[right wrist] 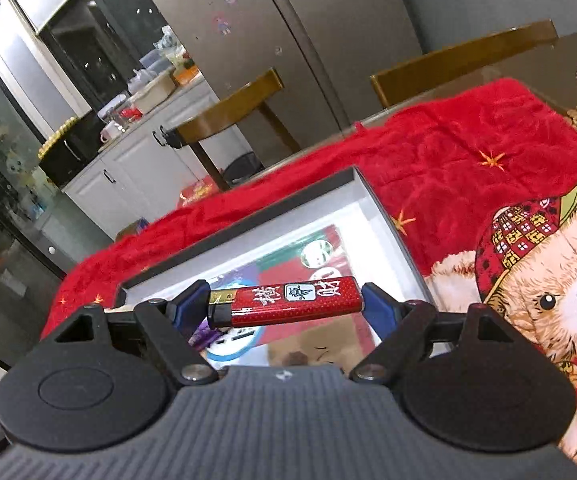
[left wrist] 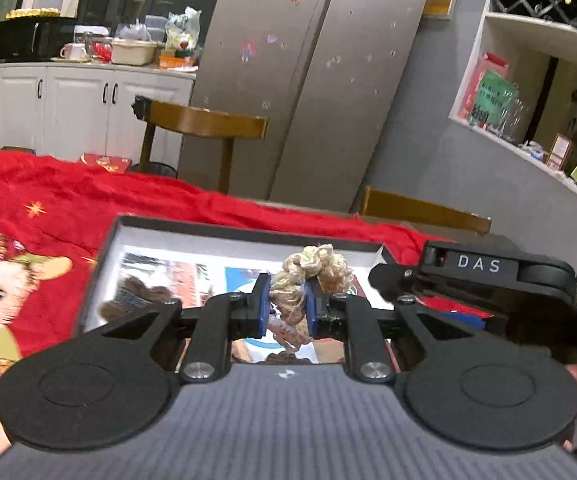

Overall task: Organize objects
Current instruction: 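Lower both items into the box and open both grippers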

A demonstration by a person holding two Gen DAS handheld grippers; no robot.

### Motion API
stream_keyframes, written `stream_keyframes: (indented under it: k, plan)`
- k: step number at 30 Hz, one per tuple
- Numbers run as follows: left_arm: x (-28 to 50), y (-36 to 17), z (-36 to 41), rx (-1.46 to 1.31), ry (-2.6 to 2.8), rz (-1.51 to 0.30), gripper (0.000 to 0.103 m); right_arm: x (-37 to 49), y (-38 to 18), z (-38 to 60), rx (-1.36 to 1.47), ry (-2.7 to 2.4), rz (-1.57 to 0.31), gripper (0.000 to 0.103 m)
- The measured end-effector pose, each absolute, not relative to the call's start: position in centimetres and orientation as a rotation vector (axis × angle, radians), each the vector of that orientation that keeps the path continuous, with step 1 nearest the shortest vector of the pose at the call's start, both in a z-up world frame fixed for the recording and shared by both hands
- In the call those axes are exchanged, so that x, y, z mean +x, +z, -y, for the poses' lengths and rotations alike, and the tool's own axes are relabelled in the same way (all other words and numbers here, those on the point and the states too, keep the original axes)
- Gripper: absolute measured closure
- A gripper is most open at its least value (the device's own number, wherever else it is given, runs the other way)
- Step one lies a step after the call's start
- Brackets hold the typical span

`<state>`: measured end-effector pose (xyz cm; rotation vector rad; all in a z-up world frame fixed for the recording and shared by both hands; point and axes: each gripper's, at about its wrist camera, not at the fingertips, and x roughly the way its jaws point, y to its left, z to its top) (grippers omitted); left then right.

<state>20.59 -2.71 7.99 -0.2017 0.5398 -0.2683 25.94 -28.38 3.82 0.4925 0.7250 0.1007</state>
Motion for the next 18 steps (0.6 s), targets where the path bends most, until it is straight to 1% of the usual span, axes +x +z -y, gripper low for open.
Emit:
stream_keyframes:
  k: [5,10,18]
  plan:
    - [23.5,5.3,4.9,-0.178,-0.261,-0.583,0.082,26.6,3.0,29.2,0.487,0.067,-0.725,0.021]
    - [24.8,3.6,5.9,-0.153,-0.25,-0.578,0.082,27.3,2.2,28.9,0.456,0.078,-0.735,0.021]
    - [23.4,0.9,6.7,-0.043,-0.199,-0.466,0.082,27.8,0.8,28.2,0.394,0.079,-0.736,0.021]
